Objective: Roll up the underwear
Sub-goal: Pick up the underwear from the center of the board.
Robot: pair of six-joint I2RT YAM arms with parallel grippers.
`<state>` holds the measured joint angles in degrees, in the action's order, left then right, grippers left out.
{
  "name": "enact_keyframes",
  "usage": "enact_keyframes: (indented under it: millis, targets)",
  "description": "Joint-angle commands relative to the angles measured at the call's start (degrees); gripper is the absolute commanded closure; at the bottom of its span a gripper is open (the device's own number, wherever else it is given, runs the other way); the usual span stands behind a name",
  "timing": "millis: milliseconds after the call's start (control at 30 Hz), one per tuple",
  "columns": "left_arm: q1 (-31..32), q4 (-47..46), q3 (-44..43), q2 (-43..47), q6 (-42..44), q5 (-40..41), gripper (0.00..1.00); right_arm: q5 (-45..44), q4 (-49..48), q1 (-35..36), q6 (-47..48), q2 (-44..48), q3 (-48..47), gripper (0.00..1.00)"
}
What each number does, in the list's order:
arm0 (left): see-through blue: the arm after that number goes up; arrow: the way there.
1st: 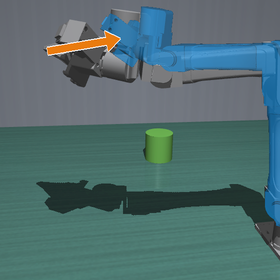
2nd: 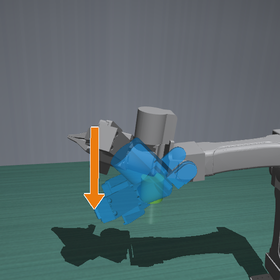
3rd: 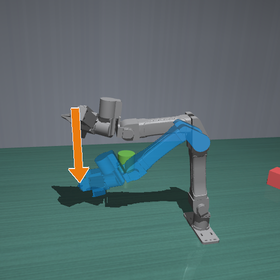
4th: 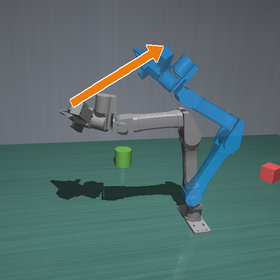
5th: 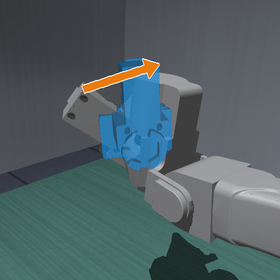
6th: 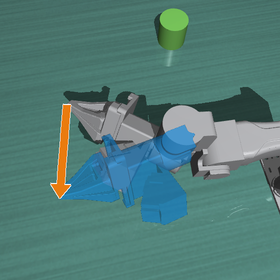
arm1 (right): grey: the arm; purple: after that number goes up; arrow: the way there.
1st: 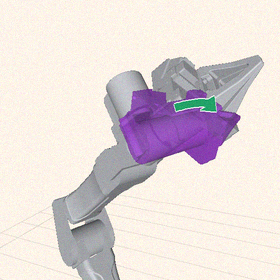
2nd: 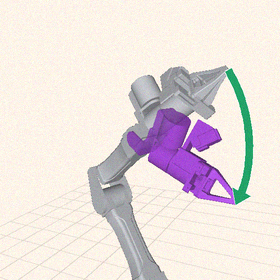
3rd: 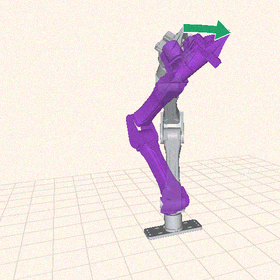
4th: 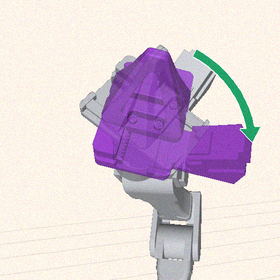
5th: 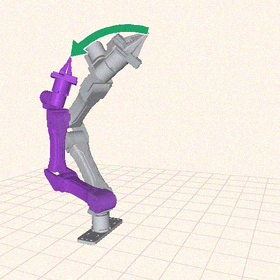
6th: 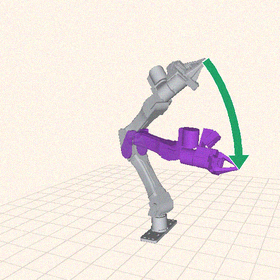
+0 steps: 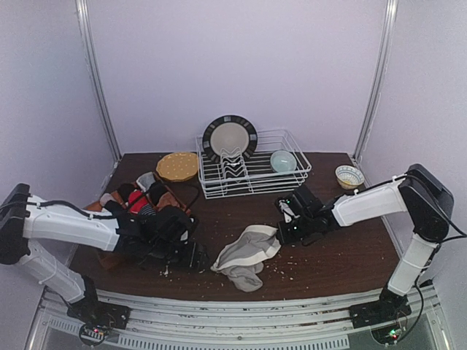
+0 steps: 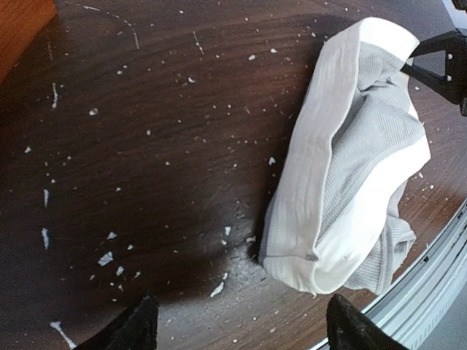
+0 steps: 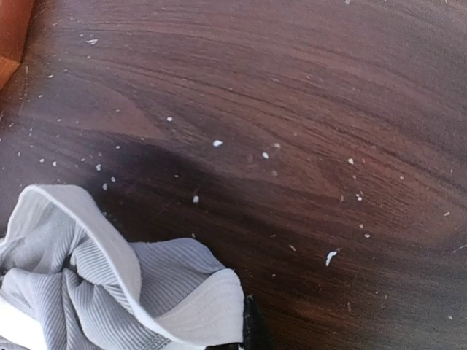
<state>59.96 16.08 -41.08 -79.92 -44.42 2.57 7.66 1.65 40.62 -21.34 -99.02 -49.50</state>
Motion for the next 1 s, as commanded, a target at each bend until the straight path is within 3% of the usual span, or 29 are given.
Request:
enact_keyframes:
  millis: [0,300,367,433,567,767,967]
  targets:
    - [0.42,-3.82,-3.13,-4.91,-1.36,-3.87,0.23,-1.84,-0.99,0.5,-0.18,4.07,1.93,1.0]
    - [0.59,-6.03,-9.57,-14.01,-0.75,-8.64,0.23,-2.11,1.22,0.9,-0.04,7.04,3.49,1.0]
    - [0.68,-5.88,-9.49,-15.05,-1.1,-8.1,0.27,-1.98,1.34,0.91,-0.17,6.84,3.62,1.0]
    - [0.68,-5.06,-9.29,-15.3,-1.2,-6.33,0.39,-1.85,1.24,1.02,-0.4,7.18,3.84,1.0]
    - [0.68,-1.91,-9.5,-15.26,-0.81,1.07,0.97,-3.04,1.07,1.53,-0.72,11.08,5.81,1.0]
    - [2.2,1.23,-10.69,-7.31,2.9,7.04,1.0,-7.14,10.24,3.47,-1.52,27.68,7.57,1.0]
    - [5.67,11.07,-17.13,7.15,9.88,11.52,1.0,-15.03,28.95,7.7,-1.31,43.22,-0.96,1.0]
